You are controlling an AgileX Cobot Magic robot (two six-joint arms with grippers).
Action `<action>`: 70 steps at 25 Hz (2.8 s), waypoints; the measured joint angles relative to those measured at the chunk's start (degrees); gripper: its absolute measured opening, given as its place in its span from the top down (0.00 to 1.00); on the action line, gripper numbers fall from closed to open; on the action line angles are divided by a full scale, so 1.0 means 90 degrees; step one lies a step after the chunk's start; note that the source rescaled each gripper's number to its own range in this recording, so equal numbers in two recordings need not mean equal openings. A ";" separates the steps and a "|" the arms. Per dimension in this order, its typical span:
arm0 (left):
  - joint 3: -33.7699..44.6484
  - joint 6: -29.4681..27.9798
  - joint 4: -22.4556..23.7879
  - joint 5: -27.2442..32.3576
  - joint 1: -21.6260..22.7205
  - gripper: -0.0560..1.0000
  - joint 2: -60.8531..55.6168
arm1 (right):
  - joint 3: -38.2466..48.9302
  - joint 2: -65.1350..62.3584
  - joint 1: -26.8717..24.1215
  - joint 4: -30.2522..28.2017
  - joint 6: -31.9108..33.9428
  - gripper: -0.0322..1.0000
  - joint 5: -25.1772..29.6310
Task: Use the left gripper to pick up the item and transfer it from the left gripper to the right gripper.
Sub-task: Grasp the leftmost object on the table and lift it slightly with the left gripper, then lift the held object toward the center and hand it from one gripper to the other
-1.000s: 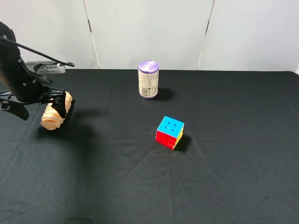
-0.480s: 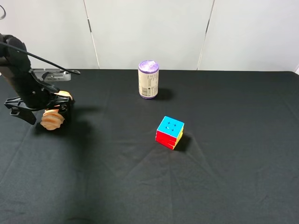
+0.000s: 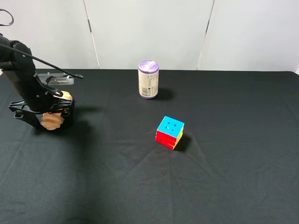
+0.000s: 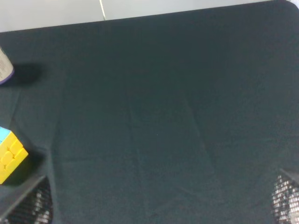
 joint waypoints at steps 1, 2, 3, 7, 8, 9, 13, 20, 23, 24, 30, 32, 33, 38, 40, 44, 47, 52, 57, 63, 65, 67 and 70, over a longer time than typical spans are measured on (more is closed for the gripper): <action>-0.0003 0.0000 0.0000 0.0000 0.0000 0.08 0.0000 | 0.0000 0.0000 0.0000 0.0000 0.0000 0.00 0.0000; -0.0008 0.0000 0.0000 0.0000 0.0000 0.12 0.0000 | 0.0000 0.0000 0.0000 0.0000 0.0000 0.00 0.0000; -0.0008 0.0000 0.0000 0.0000 0.0000 0.15 0.0000 | 0.0000 0.0000 0.0000 0.0000 0.0000 0.00 0.0000; -0.0008 0.0000 0.0000 -0.0006 0.0000 0.22 0.0000 | 0.0000 0.0000 0.0000 0.0000 0.0000 0.00 0.0000; -0.0008 0.0000 0.0000 -0.0006 0.0000 0.23 0.0000 | 0.0000 0.0000 0.0000 0.0000 0.0000 0.00 0.0000; -0.0008 0.0000 0.0000 -0.0006 0.0000 0.23 0.0000 | 0.0000 0.0000 0.0000 0.0000 0.0000 0.00 0.0000; -0.0008 0.0012 0.0000 -0.0006 0.0000 0.33 0.0000 | 0.0000 0.0000 0.0000 0.0000 0.0000 0.00 0.0000; -0.0008 0.0031 0.0000 -0.0006 0.0000 0.72 0.0000 | 0.0000 0.0000 0.0000 0.0000 0.0000 0.00 0.0000; -0.0008 0.0031 0.0000 -0.0006 0.0000 0.78 0.0000 | 0.0000 0.0000 0.0000 0.0000 0.0000 0.00 0.0000; -0.0008 0.0037 0.0000 -0.0006 0.0000 0.79 0.0000 | 0.0000 0.0000 0.0000 0.0000 0.0000 0.00 0.0000; -0.0008 0.0043 0.0034 -0.0006 0.0000 0.84 0.0000 | 0.0000 0.0000 0.0000 0.0000 0.0000 0.00 0.0000; -0.0008 0.0043 0.0040 -0.0006 0.0000 0.85 -0.0007 | 0.0000 0.0000 0.0000 0.0000 0.0000 0.00 0.0000; -0.0008 0.0043 0.0048 -0.0006 0.0000 0.86 -0.0026 | 0.0000 0.0000 0.0000 0.0000 0.0000 0.00 0.0000; -0.0062 0.0048 0.0061 0.0150 0.0000 0.88 -0.0251 | 0.0000 0.0000 0.0000 0.0000 0.0000 0.00 0.0000; -0.0122 0.0048 0.0066 0.0295 0.0000 0.88 -0.0328 | 0.0000 0.0000 0.0000 0.0000 0.0000 0.00 0.0000; -0.0175 0.0048 0.0073 0.0568 0.0000 0.88 -0.0540 | 0.0000 0.0000 0.0000 0.0000 0.0000 0.00 0.0000; -0.0181 0.0048 0.0073 0.0738 0.0000 0.90 -0.0715 | 0.0000 0.0000 0.0000 0.0000 0.0000 0.00 0.0000; -0.0181 0.0048 0.0073 0.1079 0.0000 0.90 -0.1124 | 0.0000 0.0000 0.0000 0.0000 0.0000 0.00 0.0000; -0.0187 0.0168 0.0073 0.1421 0.0000 0.91 -0.1667 | 0.0000 0.0000 0.0000 0.0000 0.0000 0.00 0.0000; -0.0187 0.0555 0.0066 0.1910 0.0000 0.91 -0.2318 | 0.0000 0.0000 0.0000 0.0000 0.0000 0.00 0.0000; -0.0187 0.0799 0.0036 0.2096 0.0000 0.91 -0.2516 | 0.0000 0.0000 0.0000 0.0000 0.0000 0.00 0.0000; -0.0187 0.1044 0.0000 0.2307 0.0000 0.91 -0.2732 | 0.0000 0.0000 0.0000 0.0000 0.0000 0.00 0.0000; -0.0187 0.1396 -0.0280 0.2534 0.0000 0.91 -0.3005 | 0.0000 0.0000 0.0000 0.0000 0.0000 0.00 0.0000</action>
